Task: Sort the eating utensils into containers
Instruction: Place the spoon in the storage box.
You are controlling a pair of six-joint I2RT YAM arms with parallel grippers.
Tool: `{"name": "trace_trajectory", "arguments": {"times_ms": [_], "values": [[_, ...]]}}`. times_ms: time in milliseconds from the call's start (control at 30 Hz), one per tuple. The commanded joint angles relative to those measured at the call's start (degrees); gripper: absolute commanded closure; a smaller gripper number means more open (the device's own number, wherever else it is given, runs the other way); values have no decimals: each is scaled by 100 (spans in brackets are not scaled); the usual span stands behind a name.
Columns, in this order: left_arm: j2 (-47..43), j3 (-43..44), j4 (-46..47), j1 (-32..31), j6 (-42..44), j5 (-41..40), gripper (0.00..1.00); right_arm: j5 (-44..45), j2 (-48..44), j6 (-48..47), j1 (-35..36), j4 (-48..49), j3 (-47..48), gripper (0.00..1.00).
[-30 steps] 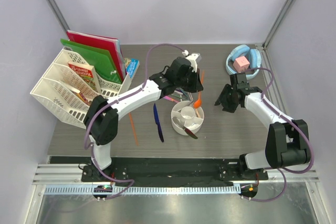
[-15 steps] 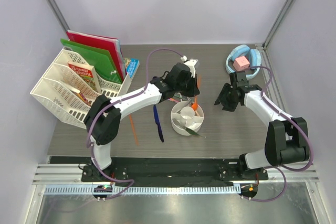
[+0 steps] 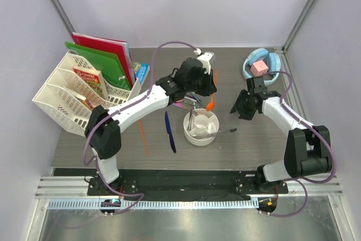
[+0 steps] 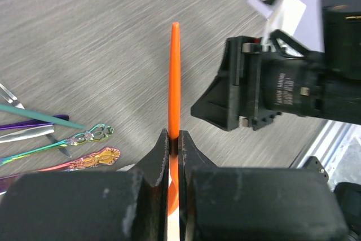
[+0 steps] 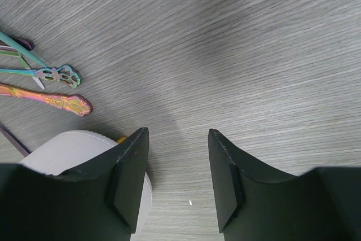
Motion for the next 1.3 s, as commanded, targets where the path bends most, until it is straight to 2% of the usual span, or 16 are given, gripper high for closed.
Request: {"name": "trace_trajectory", "arguments": {"times_ms": [0, 200, 333, 700, 967, 1067, 1133, 1267], "values": [[-435, -12, -173, -11, 176, 59, 100, -21, -66, -39, -17, 34, 86, 48], [-953, -354, -358, -11, 176, 156, 100, 6, -136, -4, -17, 52, 7, 48], [-1226, -889, -288, -11, 299, 95, 100, -29, -145, 22, -17, 87, -55, 48], [-1270, -1716, 204, -11, 211, 174, 100, -3, -206, 5, -17, 70, -108, 48], [-1112, -1840, 319, -20, 307, 156, 100, 58, -259, -13, -17, -10, -116, 48], [-1156, -1893, 319, -20, 404, 112, 93, 67, -250, 5, -17, -10, -134, 48], [-1174, -1928, 310, -20, 439, 95, 84, 67, -233, 5, -26, 8, -125, 48], [-1217, -2007, 310, -20, 484, 60, 78, 76, -180, 14, -17, 26, -116, 48]]}}
